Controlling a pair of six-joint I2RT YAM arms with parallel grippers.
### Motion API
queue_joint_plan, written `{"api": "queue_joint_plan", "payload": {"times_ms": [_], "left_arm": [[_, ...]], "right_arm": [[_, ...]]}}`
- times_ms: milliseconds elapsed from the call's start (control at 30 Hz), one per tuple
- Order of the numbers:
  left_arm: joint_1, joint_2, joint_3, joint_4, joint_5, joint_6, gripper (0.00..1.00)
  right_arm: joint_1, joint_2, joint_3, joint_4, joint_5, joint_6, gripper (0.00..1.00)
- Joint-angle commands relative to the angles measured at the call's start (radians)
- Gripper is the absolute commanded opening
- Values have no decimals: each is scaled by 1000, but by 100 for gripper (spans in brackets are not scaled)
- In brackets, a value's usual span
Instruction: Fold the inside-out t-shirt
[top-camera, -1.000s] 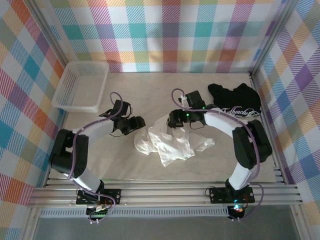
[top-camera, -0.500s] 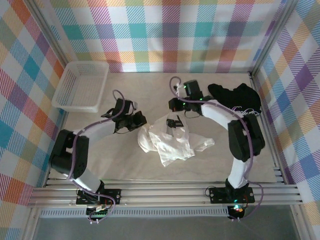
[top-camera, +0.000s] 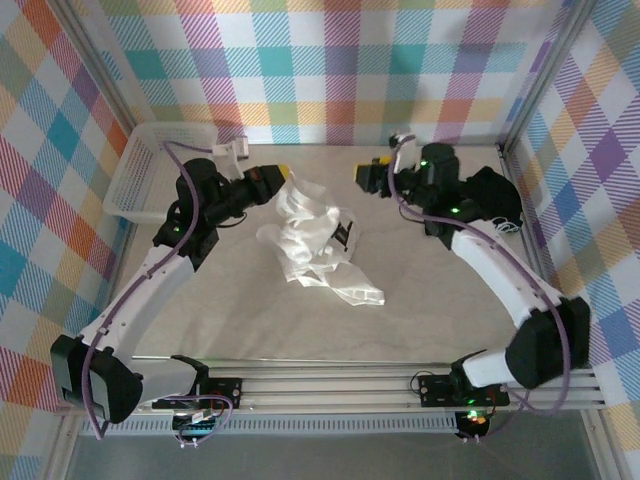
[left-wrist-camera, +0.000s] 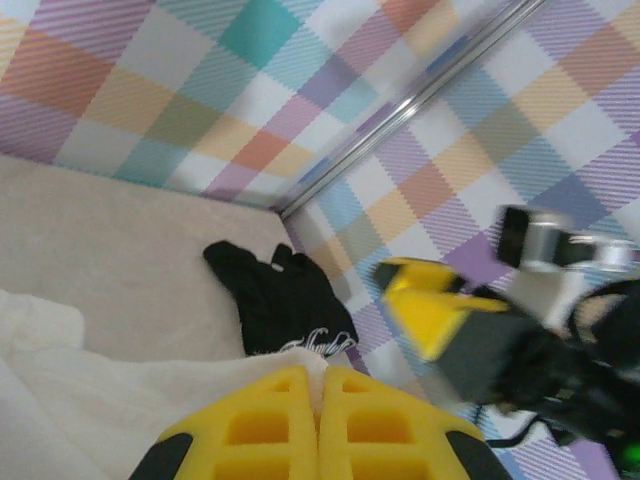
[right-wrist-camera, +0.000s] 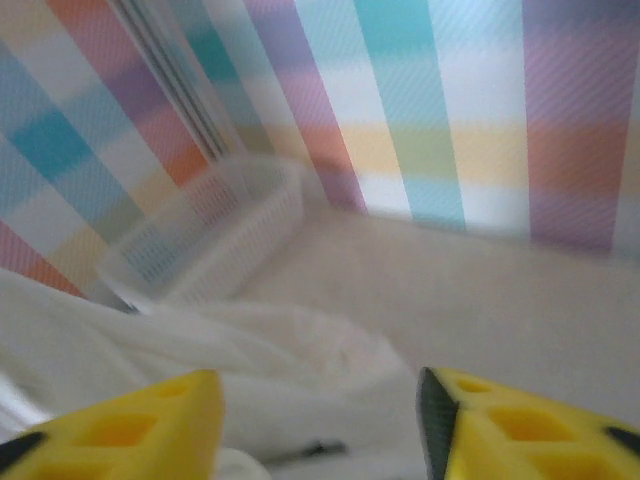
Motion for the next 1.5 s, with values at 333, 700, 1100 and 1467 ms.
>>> {"api": "queue_joint_plan", "payload": {"times_ms": [333,700,1100,1467], "left_arm": [[-7,-39,-69,-129,-34,93,0],[-4,-55,-48,-225,-161,91,0],[79,-159,36,-135,-259,35,0],[78,-277,-388,-167,-216,45,0]], "right_arm": [[16,514,122,-152,-31,18,78],[28,686,362,-211,-122,-4,21],[-69,85,253,-98,-52,-116,0],[-58,-370,-496,-131,24,-41,28]]}}
